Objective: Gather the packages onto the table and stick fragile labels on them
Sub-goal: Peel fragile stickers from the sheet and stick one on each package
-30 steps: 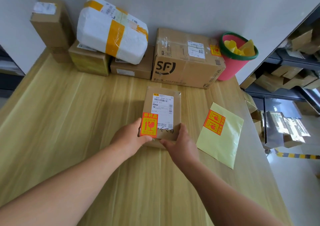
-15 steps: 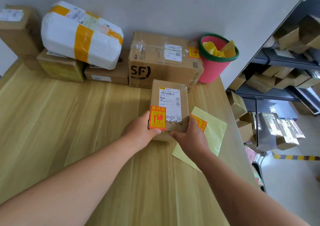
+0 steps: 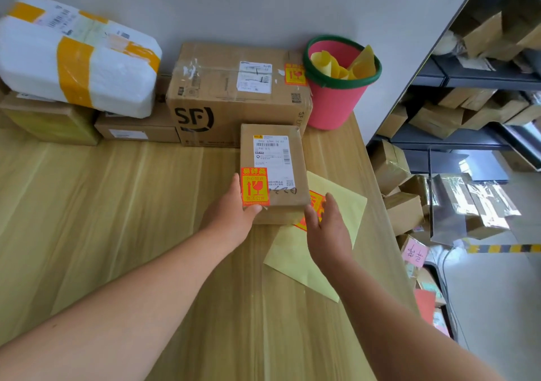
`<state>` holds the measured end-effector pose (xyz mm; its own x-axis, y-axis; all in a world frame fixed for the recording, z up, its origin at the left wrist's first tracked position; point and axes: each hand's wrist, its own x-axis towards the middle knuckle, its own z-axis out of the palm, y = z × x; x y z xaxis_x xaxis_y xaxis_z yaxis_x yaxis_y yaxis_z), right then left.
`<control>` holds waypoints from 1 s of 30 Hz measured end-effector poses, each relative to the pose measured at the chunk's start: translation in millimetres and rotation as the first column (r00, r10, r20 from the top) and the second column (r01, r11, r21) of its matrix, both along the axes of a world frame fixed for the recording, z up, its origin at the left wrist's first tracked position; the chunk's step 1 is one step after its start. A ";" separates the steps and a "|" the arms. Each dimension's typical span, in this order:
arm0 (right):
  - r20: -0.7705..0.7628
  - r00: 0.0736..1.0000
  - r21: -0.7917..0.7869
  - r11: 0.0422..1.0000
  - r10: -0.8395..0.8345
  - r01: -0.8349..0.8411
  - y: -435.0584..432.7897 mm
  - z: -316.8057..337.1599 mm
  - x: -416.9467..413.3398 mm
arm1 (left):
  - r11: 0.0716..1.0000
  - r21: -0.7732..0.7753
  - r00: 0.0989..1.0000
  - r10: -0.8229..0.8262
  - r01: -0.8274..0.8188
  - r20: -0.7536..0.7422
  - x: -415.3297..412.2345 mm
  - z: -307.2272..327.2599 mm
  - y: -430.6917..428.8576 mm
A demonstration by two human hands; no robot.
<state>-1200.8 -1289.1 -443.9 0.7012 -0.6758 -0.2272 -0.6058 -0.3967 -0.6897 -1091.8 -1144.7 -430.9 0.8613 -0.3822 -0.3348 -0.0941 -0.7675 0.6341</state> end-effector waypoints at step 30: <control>-0.152 0.917 -0.424 0.813 0.369 -0.398 72.3 79.5 18.4 | 0.978 0.199 0.917 -0.131 0.058 0.377 33.8 68.3 75.5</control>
